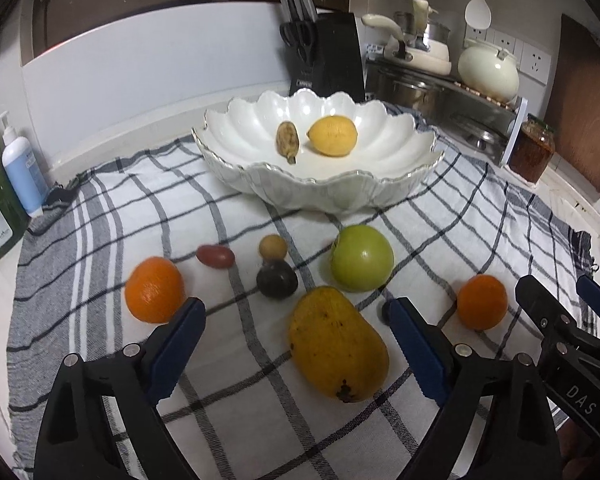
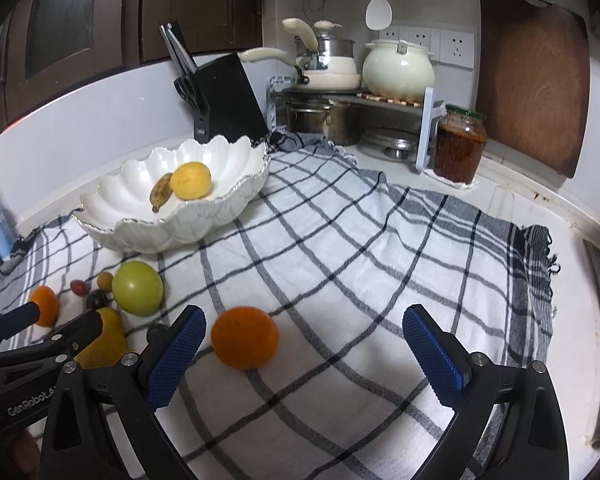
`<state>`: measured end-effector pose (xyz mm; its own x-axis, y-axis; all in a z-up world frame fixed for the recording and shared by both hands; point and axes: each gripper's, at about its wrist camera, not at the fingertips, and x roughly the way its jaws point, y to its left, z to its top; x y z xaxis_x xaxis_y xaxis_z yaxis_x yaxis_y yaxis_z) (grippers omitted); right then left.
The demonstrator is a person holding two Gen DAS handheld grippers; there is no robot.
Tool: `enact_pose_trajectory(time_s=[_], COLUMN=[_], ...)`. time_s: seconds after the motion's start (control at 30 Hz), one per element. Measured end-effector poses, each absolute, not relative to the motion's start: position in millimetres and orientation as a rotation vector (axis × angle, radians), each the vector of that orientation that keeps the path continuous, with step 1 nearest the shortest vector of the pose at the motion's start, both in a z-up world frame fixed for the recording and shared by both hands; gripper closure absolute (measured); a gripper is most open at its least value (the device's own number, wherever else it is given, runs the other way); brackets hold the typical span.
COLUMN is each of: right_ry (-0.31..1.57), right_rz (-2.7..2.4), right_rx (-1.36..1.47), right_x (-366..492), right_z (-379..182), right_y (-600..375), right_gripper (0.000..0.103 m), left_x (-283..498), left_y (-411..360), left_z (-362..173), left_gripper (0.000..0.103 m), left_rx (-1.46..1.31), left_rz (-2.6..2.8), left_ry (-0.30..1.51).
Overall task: Organize fruits
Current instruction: 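Withdraw both tools from the bowl toward the remaining fruits, then close the right tool on the orange while the left tool closes on the mango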
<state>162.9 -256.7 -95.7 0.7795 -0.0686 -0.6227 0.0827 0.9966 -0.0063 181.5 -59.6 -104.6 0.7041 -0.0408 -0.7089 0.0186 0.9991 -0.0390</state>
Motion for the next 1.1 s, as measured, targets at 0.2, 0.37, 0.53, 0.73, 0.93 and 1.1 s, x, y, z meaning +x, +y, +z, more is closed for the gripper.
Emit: enact_pose_trajectory(time_s=[0.2, 0.37, 0.53, 0.73, 0.93, 1.1], right_ry=[0.684, 0.702, 0.721, 0.740, 0.751, 0.771], right_rz=[-0.068, -0.023, 0.009, 0.016, 0.028, 0.068], right_rx=[0.026, 0.016, 0.015, 0.012, 0.006, 0.000], right_x=[166, 172, 178, 181, 183, 189], right_z=[-104, -110, -114, -116, -118, -119], right_y=[-260, -256, -253, -255, -255, -248], right_gripper=[0.003, 0.004, 0.011, 0.015, 0.018, 0.019], left_x=[184, 184, 184, 182, 182, 185], left_y=[-65, -67, -69, -73, -74, -74], left_z=[-116, -122, -125, -125, -129, -136], left_gripper=[0.013, 0.014, 0.022, 0.023, 0.025, 0.032], left_rx=[-0.023, -0.021, -0.035, -0.034, -0.043, -0.040], left_rz=[-0.034, -0.038, -0.052, -0.071, -0.080, -0.078], left_ry=[0.818, 0.826, 0.843, 0.851, 0.866, 0.888])
